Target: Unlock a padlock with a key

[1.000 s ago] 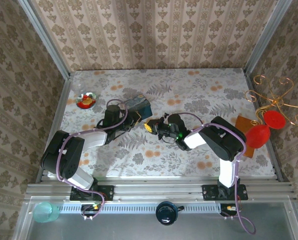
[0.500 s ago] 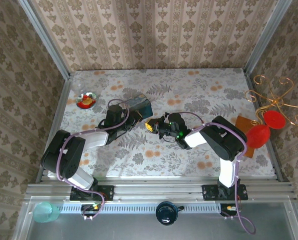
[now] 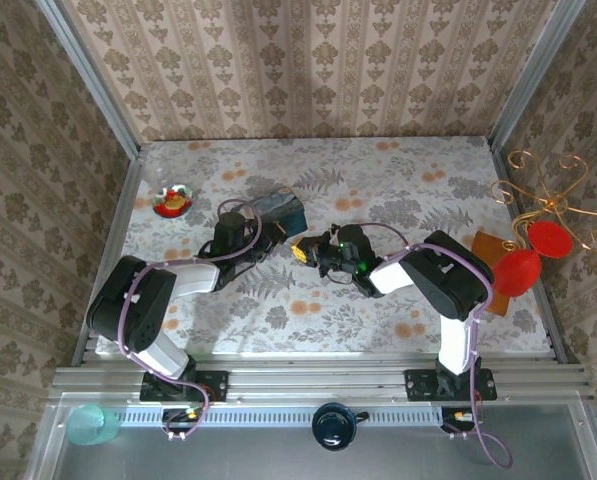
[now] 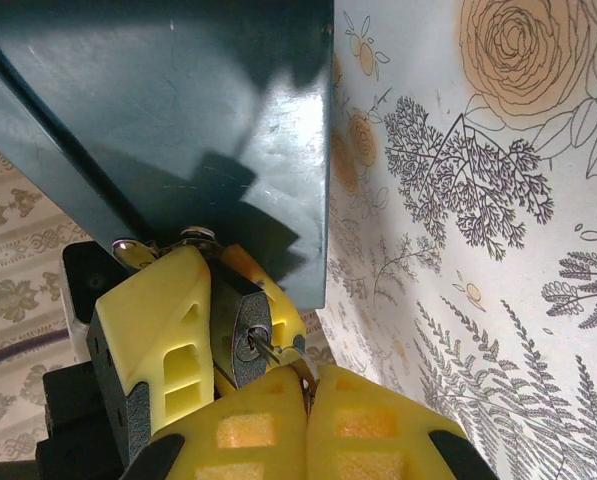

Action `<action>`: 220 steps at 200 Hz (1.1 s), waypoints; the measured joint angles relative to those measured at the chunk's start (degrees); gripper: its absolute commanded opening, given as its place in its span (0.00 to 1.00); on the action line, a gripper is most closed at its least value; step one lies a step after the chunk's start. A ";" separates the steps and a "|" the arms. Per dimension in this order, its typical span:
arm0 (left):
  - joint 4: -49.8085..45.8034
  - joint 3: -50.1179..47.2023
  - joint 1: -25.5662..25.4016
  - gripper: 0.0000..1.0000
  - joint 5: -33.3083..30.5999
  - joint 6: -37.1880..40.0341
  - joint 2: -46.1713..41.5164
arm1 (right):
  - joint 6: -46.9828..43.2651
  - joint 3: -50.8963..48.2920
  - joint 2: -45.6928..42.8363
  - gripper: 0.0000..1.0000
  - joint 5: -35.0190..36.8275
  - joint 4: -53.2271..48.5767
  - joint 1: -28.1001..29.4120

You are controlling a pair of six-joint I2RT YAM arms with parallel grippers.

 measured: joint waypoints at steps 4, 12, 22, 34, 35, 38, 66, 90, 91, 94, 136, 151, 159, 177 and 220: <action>0.02 0.00 -0.02 0.02 -0.11 0.00 0.00 | -0.11 0.15 -0.02 0.00 0.00 -0.33 0.00; 0.04 0.00 0.00 0.02 -0.24 0.00 0.02 | -0.17 0.39 0.00 0.00 -0.02 -0.70 0.00; 0.11 0.00 -0.02 0.02 -0.52 0.00 0.02 | -0.20 0.68 0.00 0.00 -0.02 -1.05 -0.02; 0.35 0.00 -0.09 0.02 -0.81 -0.02 0.02 | -0.20 0.94 0.00 0.00 -0.02 -1.33 -0.04; 0.39 0.00 -0.11 0.02 -0.83 -0.02 0.02 | -0.20 0.94 0.00 0.00 -0.02 -1.33 -0.04; 0.42 0.00 -0.11 0.02 -0.94 -0.02 0.02 | -0.17 0.94 0.00 0.00 -0.02 -1.33 -0.07; 0.44 0.00 -0.55 0.02 -1.84 -0.04 0.02 | -0.20 1.14 0.02 0.00 -0.04 -1.73 -0.15; 0.59 0.00 -0.70 0.02 -2.64 -0.24 0.02 | -0.17 1.73 0.09 0.00 -0.09 -2.45 -0.26; 0.61 0.00 -0.70 0.02 -2.67 -0.26 0.02 | -0.17 1.77 0.11 0.00 -0.09 -2.45 -0.26; 0.74 0.00 -0.70 0.02 -2.78 -0.28 0.02 | -0.17 1.86 0.13 0.00 -0.09 -2.47 -0.26; 1.18 0.00 -0.98 0.02 -3.48 -0.92 0.02 | -0.35 2.54 0.24 0.00 -0.15 -3.28 -0.26; 1.33 0.02 -2.01 0.02 -3.43 -1.31 0.02 | -0.37 3.08 0.24 0.00 -0.87 -3.30 -0.09; 1.46 0.02 -2.03 0.02 -3.52 -1.36 0.02 | -0.39 3.06 0.24 0.00 -1.11 -3.17 -0.28; 1.57 0.02 -2.03 0.02 -3.52 -1.51 0.02 | -0.39 3.06 0.28 0.00 -1.57 -3.02 -0.61; 2.29 0.02 -2.14 0.02 -3.50 -2.25 0.02 | -0.87 3.06 0.31 0.00 -3.50 -2.34 -1.62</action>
